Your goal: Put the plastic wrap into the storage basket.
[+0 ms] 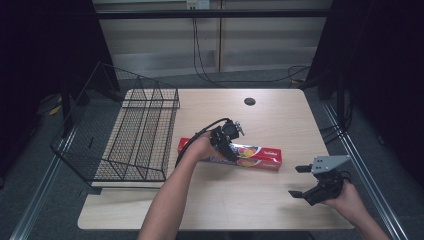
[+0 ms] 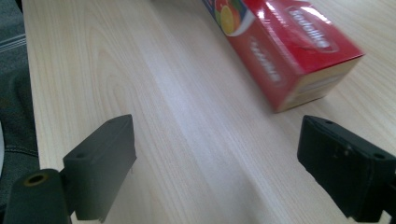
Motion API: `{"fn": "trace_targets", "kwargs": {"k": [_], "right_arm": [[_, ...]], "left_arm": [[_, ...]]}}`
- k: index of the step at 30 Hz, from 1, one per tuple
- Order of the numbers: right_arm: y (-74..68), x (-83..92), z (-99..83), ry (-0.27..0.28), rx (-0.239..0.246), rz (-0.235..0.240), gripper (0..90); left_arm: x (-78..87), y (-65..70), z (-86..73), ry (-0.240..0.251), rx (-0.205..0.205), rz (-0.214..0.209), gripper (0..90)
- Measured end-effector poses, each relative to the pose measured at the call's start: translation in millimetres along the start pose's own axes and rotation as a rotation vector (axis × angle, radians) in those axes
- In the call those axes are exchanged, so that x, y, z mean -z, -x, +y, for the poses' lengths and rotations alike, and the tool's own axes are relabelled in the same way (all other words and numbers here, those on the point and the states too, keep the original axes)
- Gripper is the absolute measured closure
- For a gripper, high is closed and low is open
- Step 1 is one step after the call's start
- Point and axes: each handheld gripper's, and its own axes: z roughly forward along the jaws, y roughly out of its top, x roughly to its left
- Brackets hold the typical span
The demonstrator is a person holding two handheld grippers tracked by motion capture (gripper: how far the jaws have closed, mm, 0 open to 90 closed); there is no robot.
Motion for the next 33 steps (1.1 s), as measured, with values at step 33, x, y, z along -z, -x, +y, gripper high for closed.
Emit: {"fn": "trace_targets", "kwargs": {"k": [33], "right_arm": [[0.6,1.1,1.1,0.016,-0.009,0.009,12.0]], "left_arm": [[-2.9,6.6,10.5,-0.130,0.183,-0.010,44.0]]}}
